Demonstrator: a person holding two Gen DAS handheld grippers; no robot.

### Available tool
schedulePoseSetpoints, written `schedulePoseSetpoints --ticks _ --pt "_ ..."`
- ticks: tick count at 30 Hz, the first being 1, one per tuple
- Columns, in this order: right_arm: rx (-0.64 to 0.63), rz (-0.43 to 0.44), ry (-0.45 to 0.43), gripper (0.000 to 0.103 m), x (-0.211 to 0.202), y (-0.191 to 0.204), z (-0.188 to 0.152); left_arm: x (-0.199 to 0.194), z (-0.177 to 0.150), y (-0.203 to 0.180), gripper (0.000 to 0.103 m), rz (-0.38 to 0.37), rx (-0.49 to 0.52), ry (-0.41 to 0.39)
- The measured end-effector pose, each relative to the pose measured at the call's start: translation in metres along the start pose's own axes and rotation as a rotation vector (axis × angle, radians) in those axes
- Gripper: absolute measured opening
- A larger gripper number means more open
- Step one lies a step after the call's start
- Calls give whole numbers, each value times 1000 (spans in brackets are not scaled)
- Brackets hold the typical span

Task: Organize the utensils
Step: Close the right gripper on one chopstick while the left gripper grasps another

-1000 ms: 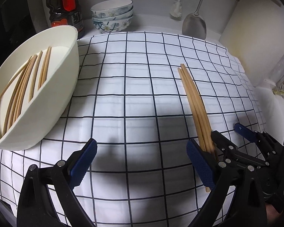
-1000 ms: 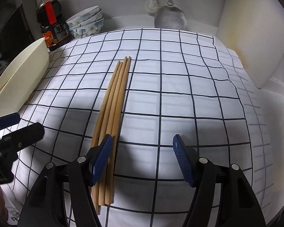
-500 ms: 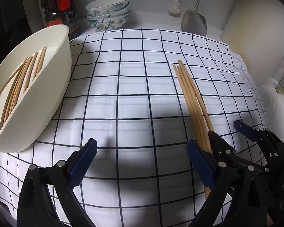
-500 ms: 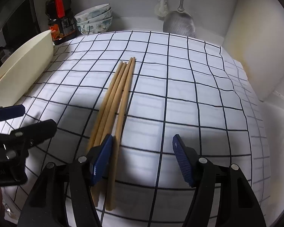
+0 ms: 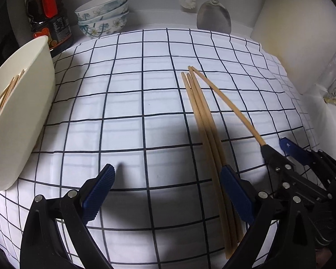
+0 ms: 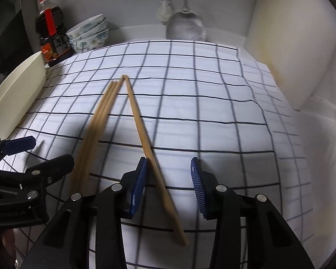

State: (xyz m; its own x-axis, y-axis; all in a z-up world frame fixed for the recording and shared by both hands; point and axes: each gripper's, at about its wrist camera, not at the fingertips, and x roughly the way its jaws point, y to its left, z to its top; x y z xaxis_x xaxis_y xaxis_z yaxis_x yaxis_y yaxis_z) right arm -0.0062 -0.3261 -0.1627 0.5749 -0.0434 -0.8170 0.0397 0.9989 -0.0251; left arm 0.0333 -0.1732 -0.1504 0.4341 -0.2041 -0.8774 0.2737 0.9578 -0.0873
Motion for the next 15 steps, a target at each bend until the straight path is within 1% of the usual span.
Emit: schedulePoseSetpoints --ticks 8,10,11,12,15 --pt "11 1 -1 39 -5 -9 -6 4 -4 3 97 30 3 -9" --pt "9 2 -1 39 -5 -10 -6 5 -4 1 96 46 24 -7" --pt "8 2 0 39 -5 -10 -5 6 -5 -1 97 68 40 -2" --pt "7 3 1 39 -5 -10 -5 5 -6 -1 97 72 48 -13" --pt "-1 3 2 44 -4 -9 -4 5 -6 2 97 72 34 -14"
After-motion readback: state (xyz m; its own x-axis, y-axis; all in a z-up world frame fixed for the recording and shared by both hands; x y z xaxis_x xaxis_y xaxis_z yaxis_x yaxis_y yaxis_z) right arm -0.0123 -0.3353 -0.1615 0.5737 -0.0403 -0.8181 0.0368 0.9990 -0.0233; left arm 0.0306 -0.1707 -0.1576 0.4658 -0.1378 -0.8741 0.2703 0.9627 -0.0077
